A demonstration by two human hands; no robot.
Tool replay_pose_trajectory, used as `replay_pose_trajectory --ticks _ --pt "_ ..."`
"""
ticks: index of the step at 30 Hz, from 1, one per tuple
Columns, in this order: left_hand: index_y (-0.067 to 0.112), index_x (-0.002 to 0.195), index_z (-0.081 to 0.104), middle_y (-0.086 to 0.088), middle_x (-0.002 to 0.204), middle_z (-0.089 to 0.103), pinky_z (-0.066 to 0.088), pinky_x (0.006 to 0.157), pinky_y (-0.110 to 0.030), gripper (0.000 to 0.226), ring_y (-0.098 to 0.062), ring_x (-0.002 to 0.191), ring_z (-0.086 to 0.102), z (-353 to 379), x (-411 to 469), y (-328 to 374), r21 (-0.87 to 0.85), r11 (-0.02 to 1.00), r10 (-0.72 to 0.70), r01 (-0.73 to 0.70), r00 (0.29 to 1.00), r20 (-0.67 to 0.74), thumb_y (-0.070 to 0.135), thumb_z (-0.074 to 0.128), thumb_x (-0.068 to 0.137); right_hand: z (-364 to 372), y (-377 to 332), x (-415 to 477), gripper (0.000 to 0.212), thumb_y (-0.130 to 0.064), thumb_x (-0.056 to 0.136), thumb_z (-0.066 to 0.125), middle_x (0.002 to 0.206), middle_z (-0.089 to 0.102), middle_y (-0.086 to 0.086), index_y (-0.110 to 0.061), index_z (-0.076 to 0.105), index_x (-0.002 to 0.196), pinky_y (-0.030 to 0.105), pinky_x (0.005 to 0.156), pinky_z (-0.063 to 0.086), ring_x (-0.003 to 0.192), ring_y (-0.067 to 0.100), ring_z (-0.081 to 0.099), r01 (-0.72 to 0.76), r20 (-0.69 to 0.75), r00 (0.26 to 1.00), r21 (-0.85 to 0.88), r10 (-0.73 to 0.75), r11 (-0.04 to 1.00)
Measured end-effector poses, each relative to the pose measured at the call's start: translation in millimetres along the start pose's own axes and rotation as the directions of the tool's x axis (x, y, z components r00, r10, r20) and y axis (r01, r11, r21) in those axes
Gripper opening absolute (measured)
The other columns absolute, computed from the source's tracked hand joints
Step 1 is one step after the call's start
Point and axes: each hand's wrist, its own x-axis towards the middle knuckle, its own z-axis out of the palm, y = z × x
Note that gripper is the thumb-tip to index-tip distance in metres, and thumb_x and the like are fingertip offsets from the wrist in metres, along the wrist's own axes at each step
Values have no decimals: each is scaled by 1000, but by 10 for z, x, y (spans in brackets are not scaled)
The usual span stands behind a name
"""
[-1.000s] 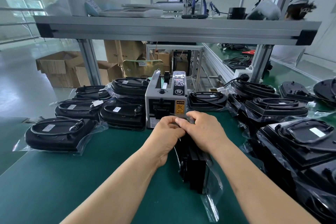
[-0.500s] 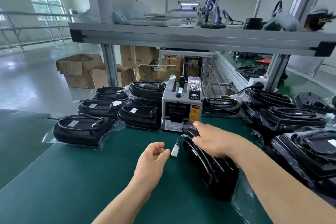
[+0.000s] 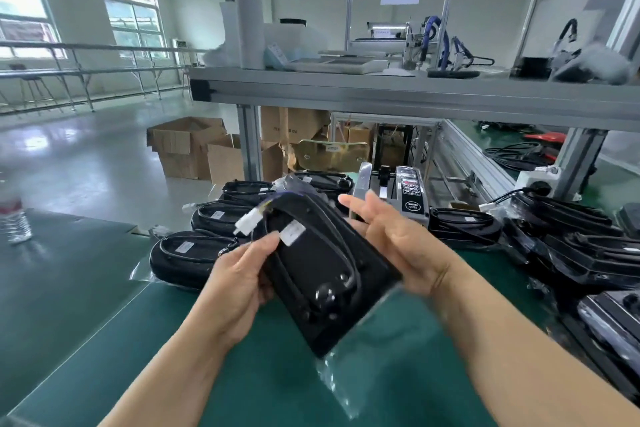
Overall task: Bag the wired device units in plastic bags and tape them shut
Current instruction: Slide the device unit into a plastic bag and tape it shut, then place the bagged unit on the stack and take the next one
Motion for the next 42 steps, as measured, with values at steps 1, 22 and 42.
replay_pose_trajectory --ticks 1,22,42 --pt "5 92 74 -15 95 77 60 62 -30 26 -20 76 73 -67 111 109 -28 1000 7 -8 998 -61 29 67 85 15 35 83 67 -63 95 37 128 69 8 -22 39 149 46 97 54 118 28 65 35 -46 998 122 -29 992" --pt "9 130 53 -10 110 64 47 50 -26 62 -18 73 59 -956 2938 406 -32 998 -57 48 815 -576 52 68 88 484 633 2499 78 -16 86 60 140 54 8 -28 23 153 40 102 50 121 22 58 2 -363 920 -377 -149 926" --pt "1 143 36 -21 140 47 57 89 -49 77 -39 124 50 -800 3170 307 392 826 -31 406 727 -686 40 72 87 223 527 2563 54 -8 80 63 117 63 16 -4 48 132 47 100 53 111 31 65 -293 -363 924 -466 122 835"
